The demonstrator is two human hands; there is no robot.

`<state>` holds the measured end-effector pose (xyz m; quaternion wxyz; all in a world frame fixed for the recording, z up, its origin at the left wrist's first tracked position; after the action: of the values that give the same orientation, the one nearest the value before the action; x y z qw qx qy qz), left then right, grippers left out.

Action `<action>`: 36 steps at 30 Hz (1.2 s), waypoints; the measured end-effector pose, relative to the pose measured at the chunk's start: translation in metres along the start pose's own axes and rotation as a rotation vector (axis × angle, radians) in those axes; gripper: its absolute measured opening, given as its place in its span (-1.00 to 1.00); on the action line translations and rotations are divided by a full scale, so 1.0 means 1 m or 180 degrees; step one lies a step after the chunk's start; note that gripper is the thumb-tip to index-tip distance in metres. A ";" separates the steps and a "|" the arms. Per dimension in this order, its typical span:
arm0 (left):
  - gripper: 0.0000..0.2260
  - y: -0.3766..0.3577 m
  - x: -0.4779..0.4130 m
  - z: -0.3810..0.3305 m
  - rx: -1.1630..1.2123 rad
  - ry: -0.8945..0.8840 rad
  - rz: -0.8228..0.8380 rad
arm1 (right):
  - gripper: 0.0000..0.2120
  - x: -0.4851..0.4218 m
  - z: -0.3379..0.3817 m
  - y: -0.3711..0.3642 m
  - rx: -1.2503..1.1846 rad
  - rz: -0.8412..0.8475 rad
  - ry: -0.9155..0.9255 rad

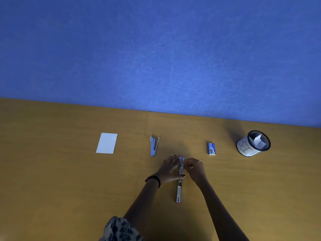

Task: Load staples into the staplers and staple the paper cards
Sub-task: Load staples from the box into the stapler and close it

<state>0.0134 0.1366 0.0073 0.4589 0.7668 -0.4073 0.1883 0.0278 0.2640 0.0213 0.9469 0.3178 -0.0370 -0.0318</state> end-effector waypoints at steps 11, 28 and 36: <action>-0.23 -0.003 -0.003 0.003 0.0041 0.0000 0.0017 | -0.92 -0.004 0.002 -0.003 0.0329 0.0326 0.0190; -0.27 -0.005 -0.008 0.003 -0.0151 0.0035 0.0016 | -0.79 0.023 0.006 -0.007 0.0402 0.0520 0.0778; -0.28 -0.003 -0.007 -0.001 -0.0267 0.0012 -0.0017 | -0.85 0.048 0.000 -0.022 0.0271 0.0306 0.0697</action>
<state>0.0117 0.1411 0.0016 0.4919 0.7476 -0.4120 0.1713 0.0747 0.2427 0.0108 0.9313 0.3572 0.0502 0.0501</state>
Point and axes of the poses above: each hand's wrist, its own x-axis away from the middle knuckle, its own y-axis out of the back of the hand, z = x × y, the point moved 6 cm from there along -x, towards the middle knuckle, and after that the axes turned 15 degrees about y, right-handed, at the moved point
